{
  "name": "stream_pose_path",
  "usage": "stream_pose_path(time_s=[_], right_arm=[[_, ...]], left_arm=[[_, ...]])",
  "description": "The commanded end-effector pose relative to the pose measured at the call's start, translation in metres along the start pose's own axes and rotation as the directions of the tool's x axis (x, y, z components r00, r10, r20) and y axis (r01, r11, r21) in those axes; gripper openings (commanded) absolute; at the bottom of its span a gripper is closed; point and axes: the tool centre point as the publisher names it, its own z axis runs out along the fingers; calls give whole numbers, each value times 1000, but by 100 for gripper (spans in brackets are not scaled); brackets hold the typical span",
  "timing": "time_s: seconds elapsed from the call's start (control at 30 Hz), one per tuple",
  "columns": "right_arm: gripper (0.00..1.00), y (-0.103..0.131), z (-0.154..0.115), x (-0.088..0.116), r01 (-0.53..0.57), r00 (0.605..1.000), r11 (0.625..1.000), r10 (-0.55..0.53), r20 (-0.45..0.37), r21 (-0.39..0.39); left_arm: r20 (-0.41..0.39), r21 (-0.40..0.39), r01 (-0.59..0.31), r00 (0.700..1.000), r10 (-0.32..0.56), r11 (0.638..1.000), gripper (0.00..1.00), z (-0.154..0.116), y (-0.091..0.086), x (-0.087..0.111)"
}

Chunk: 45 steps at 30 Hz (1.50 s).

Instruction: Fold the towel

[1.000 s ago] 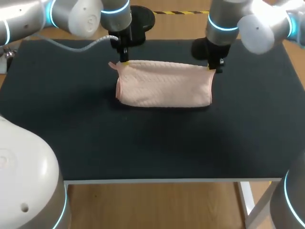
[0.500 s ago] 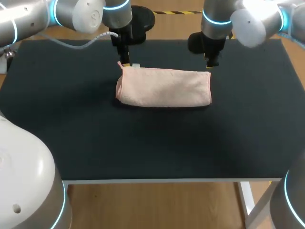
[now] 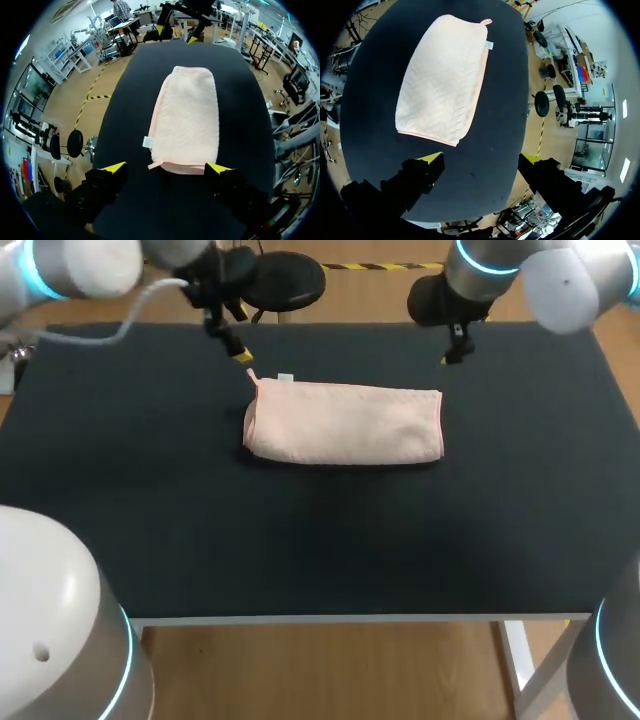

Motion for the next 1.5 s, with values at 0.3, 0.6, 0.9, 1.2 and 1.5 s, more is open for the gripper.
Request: stream_pose_path(time_s=[0.3,0.6,0.9,1.2,1.5], right_arm=[[100,6,-22,8,4,1000,1000,-4,26,0],[100,9,-23,9,111,993,993,-112,22,48],[100,9,-23,9,111,993,993,-112,22,48],[100,-12,-33,-10,-916,401,357,797,-453,-182],[100,-14,-21,37,-986,-25,-135,692,-721,-96]], left_arm=[[-182,230,27,983,16,973,100,-21,30,20],[-208,183,-59,973,97,981,100,-17,28,22],[-208,183,-59,973,97,981,100,-17,28,22],[-208,183,-59,973,97,981,100,-17,28,22],[-208,183,-59,973,97,981,100,-17,28,22]])
